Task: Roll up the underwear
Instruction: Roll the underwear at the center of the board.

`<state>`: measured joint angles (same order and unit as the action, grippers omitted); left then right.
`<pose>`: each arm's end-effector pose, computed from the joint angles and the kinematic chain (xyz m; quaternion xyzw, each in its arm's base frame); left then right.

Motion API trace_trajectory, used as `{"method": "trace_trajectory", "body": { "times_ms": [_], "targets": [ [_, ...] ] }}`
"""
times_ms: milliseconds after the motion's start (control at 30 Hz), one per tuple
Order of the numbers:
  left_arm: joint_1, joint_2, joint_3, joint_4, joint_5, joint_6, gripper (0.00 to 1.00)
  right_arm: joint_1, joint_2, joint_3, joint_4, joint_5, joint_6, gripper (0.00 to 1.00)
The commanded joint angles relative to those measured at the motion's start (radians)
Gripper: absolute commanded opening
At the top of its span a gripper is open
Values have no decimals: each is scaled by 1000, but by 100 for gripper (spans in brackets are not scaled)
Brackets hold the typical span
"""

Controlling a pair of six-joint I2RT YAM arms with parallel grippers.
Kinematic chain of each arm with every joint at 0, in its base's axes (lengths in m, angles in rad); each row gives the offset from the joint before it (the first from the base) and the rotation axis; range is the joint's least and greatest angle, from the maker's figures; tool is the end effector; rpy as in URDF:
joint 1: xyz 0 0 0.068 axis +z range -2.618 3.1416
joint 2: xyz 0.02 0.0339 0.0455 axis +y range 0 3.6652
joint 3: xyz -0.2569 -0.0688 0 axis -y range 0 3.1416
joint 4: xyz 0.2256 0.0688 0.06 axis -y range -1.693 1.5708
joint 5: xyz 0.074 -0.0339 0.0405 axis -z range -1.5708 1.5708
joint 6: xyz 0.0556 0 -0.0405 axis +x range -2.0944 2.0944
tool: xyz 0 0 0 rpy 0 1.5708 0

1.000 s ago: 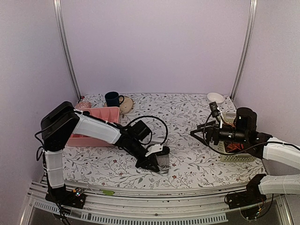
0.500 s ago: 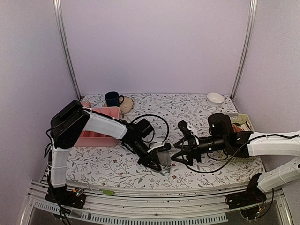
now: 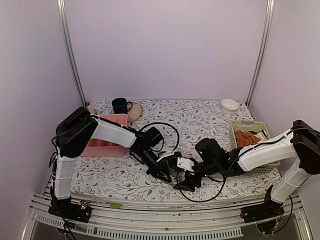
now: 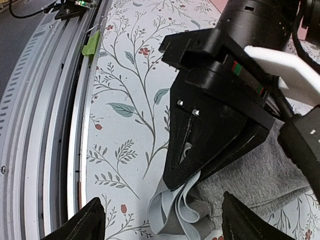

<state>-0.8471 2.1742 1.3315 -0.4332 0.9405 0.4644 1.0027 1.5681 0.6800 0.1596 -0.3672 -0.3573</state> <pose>0.2257 -0.3233 0.0944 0.5904 0.6583 -0.4649 0.0433 0.1457 0.2654 0.1494 -0.6222 0.6508 0.2855 0.3284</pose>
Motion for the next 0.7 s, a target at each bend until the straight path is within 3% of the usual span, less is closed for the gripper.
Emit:
{"method": "trace_trajectory", "body": {
  "times_ms": [0, 200, 333, 533, 667],
  "targets": [
    [11, 49, -20, -70, -55, 19, 0, 26, 57, 17, 60, 75, -97, 81],
    [13, 43, -21, -69, -50, 18, 0, 49, 129, 37, 85, 109, -152, 78],
    [18, 36, -33, -60, -49, 17, 0, 57, 169, 51, 92, 142, -184, 67],
    [26, 26, -44, -50, -52, 14, 0, 65, 205, 45, 95, 179, -243, 39],
    [29, 11, -51, -42, -70, 12, 0, 66, 207, 48, 95, 187, -241, 7]
  ]
}}
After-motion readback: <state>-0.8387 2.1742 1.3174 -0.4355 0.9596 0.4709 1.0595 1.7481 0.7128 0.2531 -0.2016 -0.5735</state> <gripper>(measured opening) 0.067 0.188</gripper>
